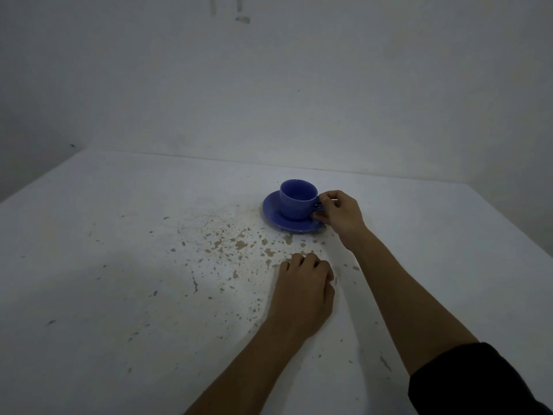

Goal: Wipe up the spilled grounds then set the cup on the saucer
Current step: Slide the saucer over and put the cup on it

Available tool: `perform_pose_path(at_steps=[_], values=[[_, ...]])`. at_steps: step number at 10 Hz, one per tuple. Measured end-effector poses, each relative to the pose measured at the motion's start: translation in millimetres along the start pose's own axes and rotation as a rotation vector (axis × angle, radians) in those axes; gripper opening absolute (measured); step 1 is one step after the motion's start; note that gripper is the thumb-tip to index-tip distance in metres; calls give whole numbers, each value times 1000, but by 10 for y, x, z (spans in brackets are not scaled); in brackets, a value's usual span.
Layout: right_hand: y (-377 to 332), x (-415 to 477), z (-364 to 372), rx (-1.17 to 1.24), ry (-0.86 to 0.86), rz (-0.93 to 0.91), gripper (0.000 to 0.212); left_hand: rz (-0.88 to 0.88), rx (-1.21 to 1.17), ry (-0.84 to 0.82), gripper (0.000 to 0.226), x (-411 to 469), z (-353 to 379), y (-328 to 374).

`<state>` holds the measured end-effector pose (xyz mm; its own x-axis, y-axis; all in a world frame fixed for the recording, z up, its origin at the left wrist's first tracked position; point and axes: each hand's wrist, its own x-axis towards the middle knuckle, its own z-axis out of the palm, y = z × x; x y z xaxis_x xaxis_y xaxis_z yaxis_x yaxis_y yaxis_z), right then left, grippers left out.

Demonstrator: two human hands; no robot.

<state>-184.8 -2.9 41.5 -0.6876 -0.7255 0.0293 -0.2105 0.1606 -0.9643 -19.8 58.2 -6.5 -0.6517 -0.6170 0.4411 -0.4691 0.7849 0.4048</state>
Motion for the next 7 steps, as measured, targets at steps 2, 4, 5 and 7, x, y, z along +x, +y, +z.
perform_pose_path(at_steps=[2, 4, 5, 7], values=[[-32, 42, -26, 24, -41, -16, 14, -5, 9, -6, 23, -1, 16, -1], [-98, 81, -13, -13, -62, 17, 16, 7, -3, -6, 21, 3, 6, -4], [-101, 39, -14, -11, -53, 16, 18, 3, 5, -6, 21, -1, -5, 3], [21, -115, -31, -116, 140, -2, 25, 7, -11, 1, 34, -1, -12, 1]])
